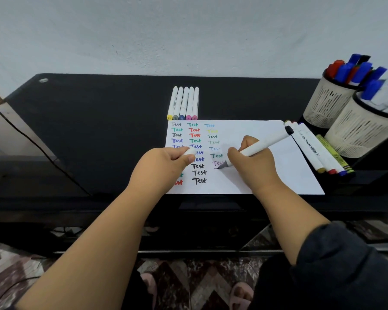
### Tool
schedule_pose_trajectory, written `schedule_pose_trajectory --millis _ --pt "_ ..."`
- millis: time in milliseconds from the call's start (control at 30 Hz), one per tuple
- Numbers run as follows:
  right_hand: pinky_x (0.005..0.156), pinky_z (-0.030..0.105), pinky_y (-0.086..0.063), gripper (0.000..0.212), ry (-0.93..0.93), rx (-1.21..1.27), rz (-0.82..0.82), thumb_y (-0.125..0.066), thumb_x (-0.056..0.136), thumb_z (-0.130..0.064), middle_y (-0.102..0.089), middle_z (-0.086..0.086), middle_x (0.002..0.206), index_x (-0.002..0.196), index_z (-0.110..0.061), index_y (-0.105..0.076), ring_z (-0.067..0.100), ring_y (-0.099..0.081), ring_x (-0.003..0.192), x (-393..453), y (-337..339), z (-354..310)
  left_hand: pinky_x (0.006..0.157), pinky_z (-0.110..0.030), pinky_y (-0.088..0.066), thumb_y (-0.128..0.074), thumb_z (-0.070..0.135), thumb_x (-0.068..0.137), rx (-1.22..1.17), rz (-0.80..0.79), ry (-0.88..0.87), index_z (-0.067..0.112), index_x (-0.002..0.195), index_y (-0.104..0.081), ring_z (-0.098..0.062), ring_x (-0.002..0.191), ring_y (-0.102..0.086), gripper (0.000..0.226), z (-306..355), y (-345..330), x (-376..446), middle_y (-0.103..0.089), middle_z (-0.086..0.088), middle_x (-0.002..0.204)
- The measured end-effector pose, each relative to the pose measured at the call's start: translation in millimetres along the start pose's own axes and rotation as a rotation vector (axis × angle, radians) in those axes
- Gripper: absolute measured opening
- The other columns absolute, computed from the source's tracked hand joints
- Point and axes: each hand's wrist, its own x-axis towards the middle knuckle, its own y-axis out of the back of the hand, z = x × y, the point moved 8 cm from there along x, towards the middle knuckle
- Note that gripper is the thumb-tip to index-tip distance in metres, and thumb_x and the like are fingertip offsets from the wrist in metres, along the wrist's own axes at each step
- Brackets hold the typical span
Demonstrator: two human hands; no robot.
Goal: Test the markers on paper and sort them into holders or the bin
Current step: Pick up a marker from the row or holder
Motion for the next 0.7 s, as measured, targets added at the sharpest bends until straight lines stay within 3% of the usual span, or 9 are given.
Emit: schedule_pose_trajectory --millis 133,300,467,700 --pt "0.041 0.015 -0.024 0.039 -0.003 0.010 -0.005 -0.056 0.085 -0.011 -0.028 -0.003 0.056 0.061 -0.016 -0.026 0.003 -0.031 0.042 -0.9 -0.1 -0.7 0.081 -0.026 -0.047 -0.060 0.044 0.088 0.003 0.012 0.007 0.035 0.122 -0.061 -0.008 0.099 -0.059 0.036 -0.7 2.0 0.2 -0.062 0.011 0.122" --pt "0.041 0.013 -0.023 0.040 -0.004 0.035 -0.032 -0.055 0.082 -0.006 -0.024 -0.004 0.056 0.060 -0.017 -0.023 0.005 -0.026 0.042 -1.6 -2.4 0.1 0.071 -0.020 -0.046 -0.059 0.044 0.088 0.014 -0.001 0.000 0.034 0.124 -0.059 -0.005 0.094 -0.059 0.037 -0.5 -1.0 0.0 -0.063 0.011 0.120" --pt "0.040 0.013 -0.023 0.040 -0.003 0.061 0.013 -0.055 0.083 -0.005 -0.025 -0.004 0.054 0.060 -0.016 -0.024 0.003 -0.029 0.039 -2.7 3.2 -0.5 0.072 -0.021 -0.043 -0.059 0.044 0.089 0.017 0.009 -0.009 0.034 0.124 -0.060 -0.005 0.096 -0.057 0.037 1.0 -0.9 0.6 -0.062 0.011 0.122" --pt "0.041 0.014 -0.022 0.040 0.008 0.035 0.030 -0.055 0.083 -0.006 -0.026 -0.002 0.055 0.060 -0.016 -0.024 0.005 -0.028 0.042 -2.2 3.7 -0.6 0.064 -0.011 -0.035 -0.059 0.043 0.089 0.026 -0.001 -0.022 0.034 0.124 -0.059 0.000 0.089 -0.051 0.036 1.3 -4.1 0.3 -0.059 0.013 0.126"
